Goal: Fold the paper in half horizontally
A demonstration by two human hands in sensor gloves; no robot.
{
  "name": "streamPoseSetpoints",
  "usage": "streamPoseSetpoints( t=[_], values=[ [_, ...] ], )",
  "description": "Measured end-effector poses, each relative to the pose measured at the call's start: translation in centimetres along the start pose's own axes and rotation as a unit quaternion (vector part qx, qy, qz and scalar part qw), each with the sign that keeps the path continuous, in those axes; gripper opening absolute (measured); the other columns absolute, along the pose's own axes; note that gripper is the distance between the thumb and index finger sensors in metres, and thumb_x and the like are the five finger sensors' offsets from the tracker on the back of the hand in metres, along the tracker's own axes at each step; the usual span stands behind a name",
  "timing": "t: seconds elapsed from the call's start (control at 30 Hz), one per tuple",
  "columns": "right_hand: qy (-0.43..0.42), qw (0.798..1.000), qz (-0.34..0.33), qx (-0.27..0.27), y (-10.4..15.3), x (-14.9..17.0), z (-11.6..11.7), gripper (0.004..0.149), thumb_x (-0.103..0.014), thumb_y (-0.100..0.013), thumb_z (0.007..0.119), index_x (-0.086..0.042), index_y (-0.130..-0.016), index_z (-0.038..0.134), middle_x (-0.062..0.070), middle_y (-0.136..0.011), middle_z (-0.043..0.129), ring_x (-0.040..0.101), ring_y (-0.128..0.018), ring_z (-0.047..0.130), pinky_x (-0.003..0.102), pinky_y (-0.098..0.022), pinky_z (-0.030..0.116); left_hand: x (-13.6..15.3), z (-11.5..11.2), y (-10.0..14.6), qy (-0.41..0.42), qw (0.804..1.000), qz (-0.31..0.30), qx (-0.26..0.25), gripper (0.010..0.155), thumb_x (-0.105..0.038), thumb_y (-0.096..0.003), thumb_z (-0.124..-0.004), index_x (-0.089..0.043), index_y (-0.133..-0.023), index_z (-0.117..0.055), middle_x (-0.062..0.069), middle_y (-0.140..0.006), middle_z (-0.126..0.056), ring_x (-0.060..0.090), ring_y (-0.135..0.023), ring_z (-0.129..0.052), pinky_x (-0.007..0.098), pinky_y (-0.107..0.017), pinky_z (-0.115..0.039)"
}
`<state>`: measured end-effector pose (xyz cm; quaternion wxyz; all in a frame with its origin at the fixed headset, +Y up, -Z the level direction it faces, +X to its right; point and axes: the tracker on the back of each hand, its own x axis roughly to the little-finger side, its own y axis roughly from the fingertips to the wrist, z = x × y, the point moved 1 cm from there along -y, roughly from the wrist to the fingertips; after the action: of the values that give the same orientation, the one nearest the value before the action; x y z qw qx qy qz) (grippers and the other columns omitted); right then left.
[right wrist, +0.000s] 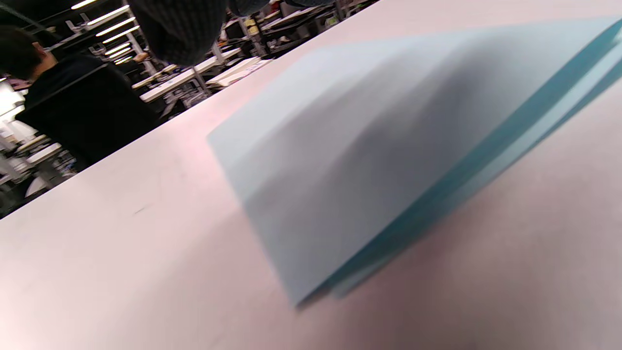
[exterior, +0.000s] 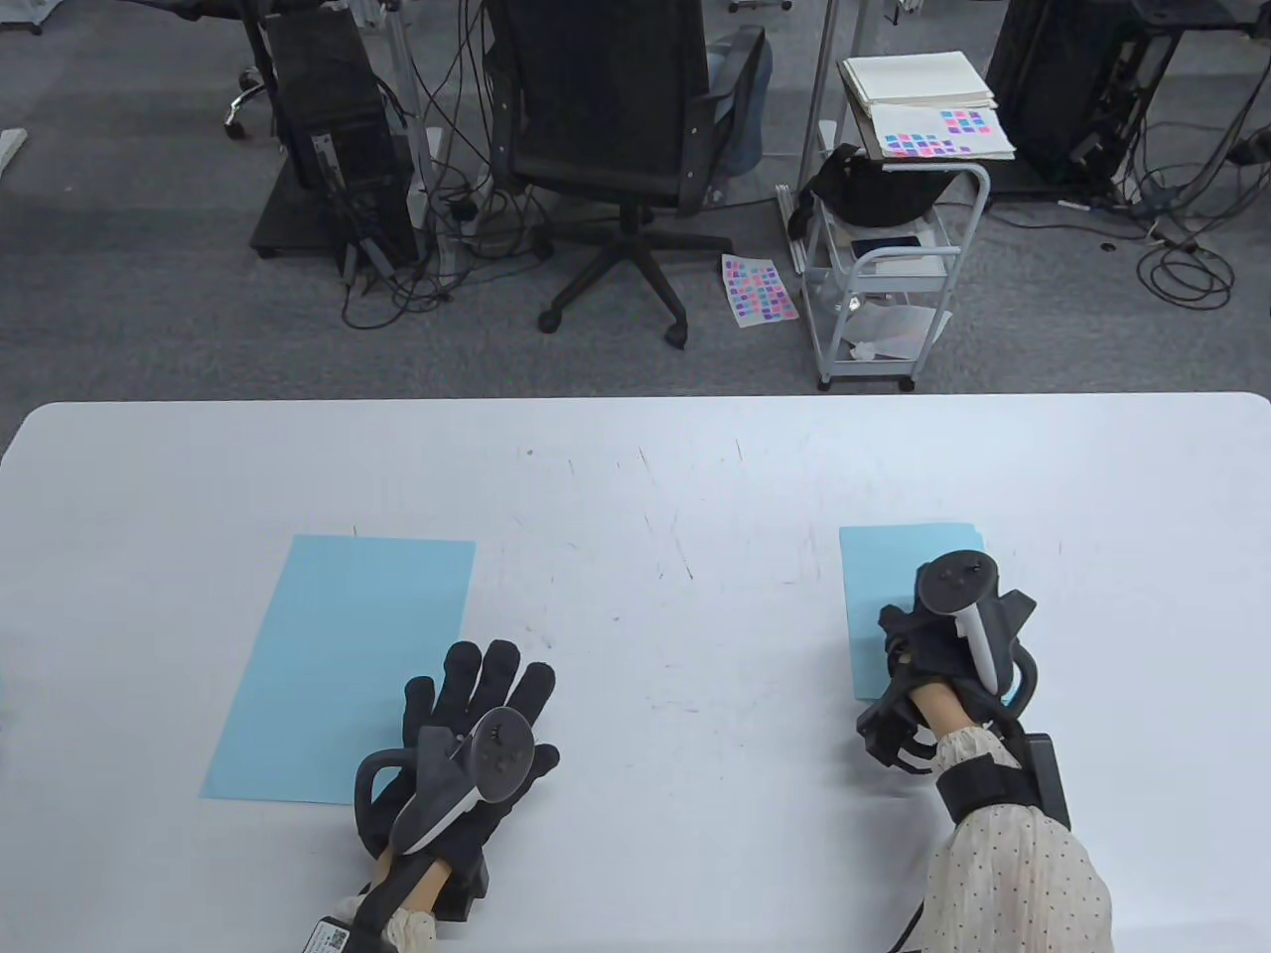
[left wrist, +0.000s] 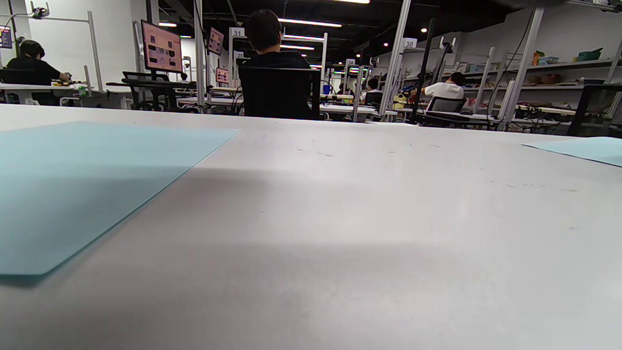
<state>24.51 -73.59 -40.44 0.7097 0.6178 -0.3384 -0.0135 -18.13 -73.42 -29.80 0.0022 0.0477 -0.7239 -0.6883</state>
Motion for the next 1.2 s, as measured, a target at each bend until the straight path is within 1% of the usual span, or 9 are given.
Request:
streamPoseSetpoints(
  t=[0.03, 0.2, 0.37, 0.47, 0.67, 0.8, 0.9, 1.0, 1.2],
  values=[
    [0.001, 1.000, -0.009, -0.003, 0.3, -0.3, 0.1, 0.071, -0.037, -0.048, 0.072, -0.024, -0.108, 0.036, 0.008, -0.116, 0.028, 0.043, -0.104, 0.012, 0.068, -0.072, 0.016, 0.0, 0.0, 0.0, -0.001, 1.000, 0.000, 0.000, 0.075, -0.064, -0.0335, -0.065, -0.058, -0.102, -0.035, -0.020, -0.120, -0.025, 0.018, -0.116, -0.022, 0.057, -0.088, -0.031],
    [0.030, 0.994, -0.105, -0.029, 4.6, -2.5, 2.0, 0.072, -0.040, -0.048, 0.072, -0.026, -0.109, 0.035, 0.007, -0.117, 0.026, 0.043, -0.104, 0.010, 0.069, -0.071, 0.015, -0.1, 0.0, 0.0, -0.002, 1.000, -0.002, 0.000, 0.075, -0.064, -0.0335, -0.065, -0.058, -0.102, -0.035, -0.020, -0.120, -0.025, 0.018, -0.116, -0.022, 0.057, -0.088, -0.031],
    [0.066, 0.981, -0.176, -0.040, 8.0, -3.2, 3.9, 0.074, -0.044, -0.047, 0.071, -0.027, -0.109, 0.034, 0.006, -0.118, 0.023, 0.043, -0.104, 0.008, 0.069, -0.071, 0.013, -0.2, 0.0, 0.0, -0.003, 1.000, -0.003, 0.001, 0.075, -0.064, -0.0335, -0.065, -0.058, -0.102, -0.035, -0.020, -0.120, -0.025, 0.018, -0.116, -0.022, 0.057, -0.088, -0.031],
    [0.094, 0.972, -0.212, -0.029, 9.8, -3.0, 5.2, 0.076, -0.049, -0.046, 0.070, -0.031, -0.109, 0.032, 0.004, -0.117, 0.010, 0.042, -0.104, 0.004, 0.069, -0.071, 0.012, -0.2, 0.1, -0.1, -0.008, 1.000, -0.004, 0.000, 0.075, -0.064, -0.0335, -0.065, -0.058, -0.102, -0.034, -0.020, -0.120, -0.025, 0.018, -0.117, -0.021, 0.057, -0.088, -0.031],
    [0.172, 0.949, -0.265, -0.021, 12.0, -2.9, 7.1, 0.080, -0.054, -0.044, 0.071, -0.037, -0.109, 0.026, 0.001, -0.117, 0.003, 0.042, -0.103, -0.001, 0.069, -0.070, 0.009, 0.3, 0.4, -0.5, 0.009, 1.000, -0.009, 0.010, 0.076, -0.064, -0.0333, -0.065, -0.059, -0.102, -0.032, -0.020, -0.120, -0.023, 0.018, -0.116, -0.019, 0.057, -0.088, -0.031],
    [0.197, 0.938, -0.284, -0.024, 12.9, -3.1, 7.8, 0.082, -0.054, -0.043, 0.072, -0.040, -0.108, 0.024, -0.001, -0.116, 0.000, 0.041, -0.103, -0.003, 0.069, -0.070, 0.008, 0.9, 1.0, -0.9, 0.025, 0.999, -0.007, 0.019, 0.076, -0.064, -0.0333, -0.064, -0.059, -0.101, -0.031, -0.021, -0.120, -0.021, 0.018, -0.116, -0.019, 0.056, -0.088, -0.032],
    [0.208, 0.931, -0.299, -0.026, 13.5, -3.2, 8.0, 0.080, -0.054, -0.043, 0.073, -0.043, -0.107, 0.026, -0.001, -0.117, 0.001, 0.040, -0.103, -0.003, 0.069, -0.070, 0.007, 2.0, 1.8, -1.6, 0.030, 0.999, 0.005, 0.031, 0.075, -0.063, -0.0344, -0.064, -0.061, -0.101, -0.029, -0.022, -0.119, -0.019, 0.017, -0.116, -0.018, 0.055, -0.088, -0.032],
    [0.212, 0.927, -0.307, -0.033, 13.7, -3.3, 8.3, 0.077, -0.053, -0.043, 0.072, -0.045, -0.106, 0.028, -0.002, -0.117, 0.003, 0.040, -0.103, -0.003, 0.069, -0.070, 0.007, 4.1, 2.1, -2.5, 0.005, 0.998, 0.041, 0.047, 0.070, -0.054, -0.0399, -0.065, -0.062, -0.099, -0.029, -0.023, -0.119, -0.020, 0.017, -0.116, -0.019, 0.055, -0.089, -0.034],
    [0.206, 0.928, -0.306, -0.049, 13.4, -3.4, 8.5, 0.076, -0.053, -0.044, 0.072, -0.045, -0.106, 0.029, -0.002, -0.117, 0.003, 0.040, -0.103, -0.004, 0.068, -0.070, 0.007, 9.9, 0.4, -3.8, -0.068, 0.985, 0.108, 0.113, 0.066, -0.043, -0.0438, -0.066, -0.066, -0.096, -0.032, -0.024, -0.117, -0.022, 0.015, -0.116, -0.023, 0.053, -0.088, -0.036]
  ],
)
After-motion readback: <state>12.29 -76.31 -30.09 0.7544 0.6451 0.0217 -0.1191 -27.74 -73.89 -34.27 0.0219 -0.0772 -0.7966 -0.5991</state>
